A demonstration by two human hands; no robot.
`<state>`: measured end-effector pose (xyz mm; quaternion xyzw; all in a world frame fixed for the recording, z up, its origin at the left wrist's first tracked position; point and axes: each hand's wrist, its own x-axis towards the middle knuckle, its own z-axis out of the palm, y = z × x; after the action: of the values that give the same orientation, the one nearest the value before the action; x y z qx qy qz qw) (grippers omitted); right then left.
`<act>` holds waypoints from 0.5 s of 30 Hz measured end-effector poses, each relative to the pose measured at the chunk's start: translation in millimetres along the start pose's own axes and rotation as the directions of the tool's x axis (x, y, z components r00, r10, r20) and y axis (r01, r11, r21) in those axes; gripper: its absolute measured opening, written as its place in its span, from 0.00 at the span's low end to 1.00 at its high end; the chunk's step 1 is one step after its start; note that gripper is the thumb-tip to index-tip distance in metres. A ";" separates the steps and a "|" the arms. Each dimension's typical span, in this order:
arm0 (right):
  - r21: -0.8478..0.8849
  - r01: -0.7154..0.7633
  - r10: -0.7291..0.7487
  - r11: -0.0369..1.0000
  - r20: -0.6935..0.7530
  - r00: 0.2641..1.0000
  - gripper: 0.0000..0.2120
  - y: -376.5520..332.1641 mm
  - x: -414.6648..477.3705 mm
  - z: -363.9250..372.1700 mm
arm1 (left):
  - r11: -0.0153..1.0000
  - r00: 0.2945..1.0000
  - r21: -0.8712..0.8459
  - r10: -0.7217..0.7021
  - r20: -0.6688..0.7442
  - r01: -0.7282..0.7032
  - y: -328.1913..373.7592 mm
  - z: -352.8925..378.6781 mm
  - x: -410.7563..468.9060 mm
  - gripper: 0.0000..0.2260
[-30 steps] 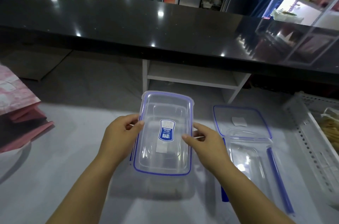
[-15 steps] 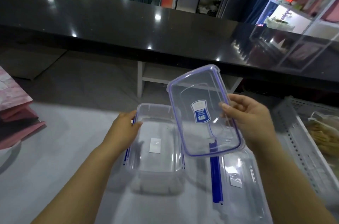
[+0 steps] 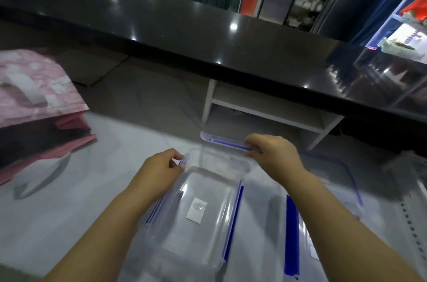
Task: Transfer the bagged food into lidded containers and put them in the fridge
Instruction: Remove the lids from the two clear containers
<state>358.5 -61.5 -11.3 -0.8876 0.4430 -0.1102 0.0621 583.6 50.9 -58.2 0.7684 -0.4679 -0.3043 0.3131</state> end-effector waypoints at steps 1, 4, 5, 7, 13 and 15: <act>0.003 -0.012 0.012 1.000 0.045 0.999 0.10 -0.2 5.5 7.9 | 1.000 1.000 -0.004 -0.013 -0.005 0.013 -4.0 -4.3 -1.3 0.01; 0.024 -0.038 0.032 0.999 0.201 0.979 0.09 -1.2 18.1 28.5 | 0.998 0.999 -0.038 -0.049 -0.020 0.048 -13.8 -15.8 -4.1 0.03; 0.020 -0.044 0.037 0.999 0.253 0.967 0.10 -2.2 21.9 33.6 | 0.997 0.998 -0.041 -0.059 -0.027 0.057 -15.7 -18.4 -4.6 0.04; 0.007 -0.046 0.041 0.999 0.326 0.944 0.12 -4.5 29.8 41.9 | 0.997 0.997 -0.042 -0.066 -0.042 0.064 -17.7 -21.0 -4.4 0.04; 0.097 -0.155 0.101 0.983 0.418 0.903 0.14 -11.4 36.0 41.3 | 0.997 0.996 -0.034 -0.077 -0.038 0.076 -15.6 -15.0 -0.4 0.05; 0.124 -0.202 0.138 0.972 0.394 0.909 0.15 -9.7 32.1 32.2 | 0.996 0.998 -0.052 -0.070 -0.009 0.069 -14.7 -11.9 1.4 0.04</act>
<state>392.9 -81.0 -35.9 -0.8418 0.4876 0.0354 0.2286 600.9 57.3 -62.4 0.7776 -0.4310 -0.3227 0.3245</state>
